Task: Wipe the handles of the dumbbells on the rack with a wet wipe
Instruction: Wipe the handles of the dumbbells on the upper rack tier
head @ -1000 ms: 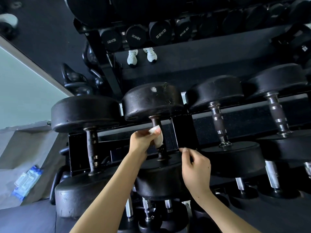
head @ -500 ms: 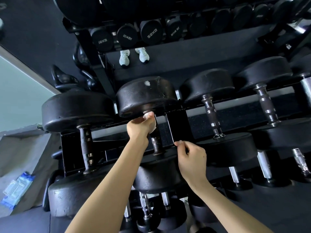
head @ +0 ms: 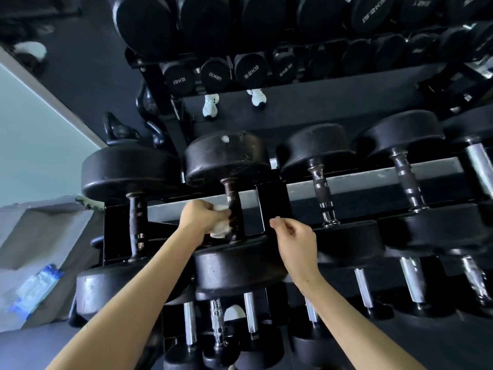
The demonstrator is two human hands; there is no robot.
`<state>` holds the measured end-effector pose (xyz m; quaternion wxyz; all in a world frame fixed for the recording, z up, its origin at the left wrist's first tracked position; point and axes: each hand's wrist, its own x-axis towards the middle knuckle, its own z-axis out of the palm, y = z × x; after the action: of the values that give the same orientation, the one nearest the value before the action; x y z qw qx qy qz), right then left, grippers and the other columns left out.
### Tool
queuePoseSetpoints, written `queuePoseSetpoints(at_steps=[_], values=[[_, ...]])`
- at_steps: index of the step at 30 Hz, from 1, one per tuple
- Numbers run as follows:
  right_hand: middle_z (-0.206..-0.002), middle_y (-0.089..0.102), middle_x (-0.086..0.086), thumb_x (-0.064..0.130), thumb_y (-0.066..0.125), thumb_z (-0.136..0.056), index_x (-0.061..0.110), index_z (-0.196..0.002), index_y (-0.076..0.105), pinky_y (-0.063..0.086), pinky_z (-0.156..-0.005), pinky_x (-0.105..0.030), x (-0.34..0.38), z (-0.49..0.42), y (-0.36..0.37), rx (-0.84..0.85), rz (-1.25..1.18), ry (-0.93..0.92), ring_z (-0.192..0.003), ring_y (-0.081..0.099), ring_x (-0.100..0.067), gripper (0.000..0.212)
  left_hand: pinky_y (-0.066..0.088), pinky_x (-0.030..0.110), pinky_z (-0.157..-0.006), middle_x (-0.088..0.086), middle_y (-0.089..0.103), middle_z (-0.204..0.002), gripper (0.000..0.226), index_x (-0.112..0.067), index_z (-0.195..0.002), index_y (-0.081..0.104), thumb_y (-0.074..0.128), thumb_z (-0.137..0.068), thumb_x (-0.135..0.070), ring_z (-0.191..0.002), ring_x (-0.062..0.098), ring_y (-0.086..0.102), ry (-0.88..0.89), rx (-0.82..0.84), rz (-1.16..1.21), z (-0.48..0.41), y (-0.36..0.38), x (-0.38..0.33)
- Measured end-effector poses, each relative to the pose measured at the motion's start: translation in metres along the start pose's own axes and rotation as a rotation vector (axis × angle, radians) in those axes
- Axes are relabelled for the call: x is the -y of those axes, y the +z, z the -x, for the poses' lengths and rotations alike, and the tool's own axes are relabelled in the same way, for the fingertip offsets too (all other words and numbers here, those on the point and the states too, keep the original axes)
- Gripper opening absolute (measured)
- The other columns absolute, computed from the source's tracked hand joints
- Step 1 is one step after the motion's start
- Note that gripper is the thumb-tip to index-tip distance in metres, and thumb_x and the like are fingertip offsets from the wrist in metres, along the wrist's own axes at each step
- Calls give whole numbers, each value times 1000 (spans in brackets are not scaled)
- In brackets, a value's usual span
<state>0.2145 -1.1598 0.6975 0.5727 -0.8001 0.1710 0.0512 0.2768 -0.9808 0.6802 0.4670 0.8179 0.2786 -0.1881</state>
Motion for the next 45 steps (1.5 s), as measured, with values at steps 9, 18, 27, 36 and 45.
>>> queuePoseSetpoints(at_steps=[9, 18, 27, 36, 45], values=[[-86, 72, 14, 31, 70, -82, 32, -91, 66, 51, -78, -15, 12, -27, -94, 409, -87, -99, -85, 66, 1, 10, 55, 29, -84, 5, 73, -92, 19, -11, -97, 73, 70, -83, -25, -89, 20, 69, 45, 128, 400, 97, 73, -82], [-52, 42, 4, 20, 62, -84, 14, -58, 41, 27, -46, -21, -15, -87, -146, 147, 171, -228, -48, 35, -10, 34, 57, 26, -76, 8, 65, -94, 19, -11, -97, 67, 66, -87, -28, -87, 18, 63, -93, 95, 556, 105, 130, -116], [-65, 41, 3, 4, 43, -92, 9, -80, 41, 28, -42, -17, -22, -147, -107, 124, 326, -51, -55, 43, -12, 12, 50, 27, -88, -7, 68, -93, 13, -20, -98, 69, 62, -88, -23, -94, 11, 63, 158, -258, 222, 65, 117, -132], [-82, 68, -7, 33, 63, -88, 9, -95, 71, 51, -72, -32, -28, -141, -82, -45, -156, 277, -79, 62, -18, 26, 30, 14, -91, 0, 53, -136, 37, -27, -125, 61, 59, -90, -39, -127, 7, 45, 512, -253, -204, 10, 116, -179], [-73, 64, -10, 34, 61, -89, 0, -74, 64, 27, -56, -20, -29, -157, -70, -109, 456, -16, -60, 44, -13, 37, 43, 26, -89, -9, 44, -144, 54, -46, -132, 48, 62, -81, -56, -130, 11, 43, 511, -139, -383, -13, 132, -181]])
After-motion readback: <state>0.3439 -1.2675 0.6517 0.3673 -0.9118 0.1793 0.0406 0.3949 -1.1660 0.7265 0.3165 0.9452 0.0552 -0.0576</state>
